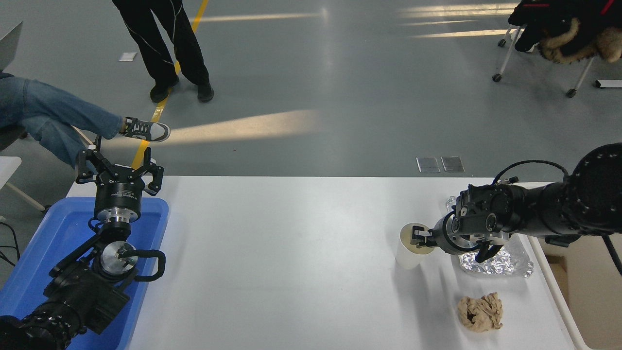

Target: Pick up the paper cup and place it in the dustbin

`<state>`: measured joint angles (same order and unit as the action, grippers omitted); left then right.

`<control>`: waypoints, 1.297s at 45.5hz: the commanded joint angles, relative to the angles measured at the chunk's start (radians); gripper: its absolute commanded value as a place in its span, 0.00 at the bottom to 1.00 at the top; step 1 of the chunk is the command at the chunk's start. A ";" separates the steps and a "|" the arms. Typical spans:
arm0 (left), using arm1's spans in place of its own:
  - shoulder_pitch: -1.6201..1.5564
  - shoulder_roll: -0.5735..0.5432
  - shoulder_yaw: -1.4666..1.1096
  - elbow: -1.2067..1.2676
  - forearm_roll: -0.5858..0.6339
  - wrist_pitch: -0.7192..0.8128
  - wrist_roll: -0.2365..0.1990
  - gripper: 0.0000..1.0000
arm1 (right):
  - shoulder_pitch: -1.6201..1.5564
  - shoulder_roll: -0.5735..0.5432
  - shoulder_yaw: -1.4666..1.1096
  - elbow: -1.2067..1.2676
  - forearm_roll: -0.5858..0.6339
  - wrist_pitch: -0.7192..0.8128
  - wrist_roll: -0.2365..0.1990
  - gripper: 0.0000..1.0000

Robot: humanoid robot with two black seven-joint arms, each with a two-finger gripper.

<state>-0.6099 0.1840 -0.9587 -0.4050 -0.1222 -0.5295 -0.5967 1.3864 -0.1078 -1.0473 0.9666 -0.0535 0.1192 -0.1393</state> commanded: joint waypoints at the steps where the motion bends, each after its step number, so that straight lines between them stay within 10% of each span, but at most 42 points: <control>1: -0.001 0.000 0.000 0.000 0.000 -0.001 0.000 0.99 | -0.001 0.010 0.004 -0.040 0.004 -0.001 0.000 0.00; 29: -0.001 0.000 0.000 0.000 0.001 0.000 0.000 0.99 | 0.873 -0.277 -0.120 0.692 0.009 0.215 0.009 0.00; 43: 0.001 0.000 0.000 0.000 0.001 0.000 0.000 0.99 | 1.296 -0.325 -0.192 0.710 0.017 0.569 0.018 0.00; 59: 0.001 0.000 -0.002 0.000 0.001 0.000 0.000 0.99 | 1.324 -0.325 -0.237 0.698 0.017 0.582 0.020 0.00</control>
<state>-0.6092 0.1841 -0.9587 -0.4049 -0.1215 -0.5294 -0.5967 2.6725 -0.4232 -1.2446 1.6624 -0.0373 0.6727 -0.1196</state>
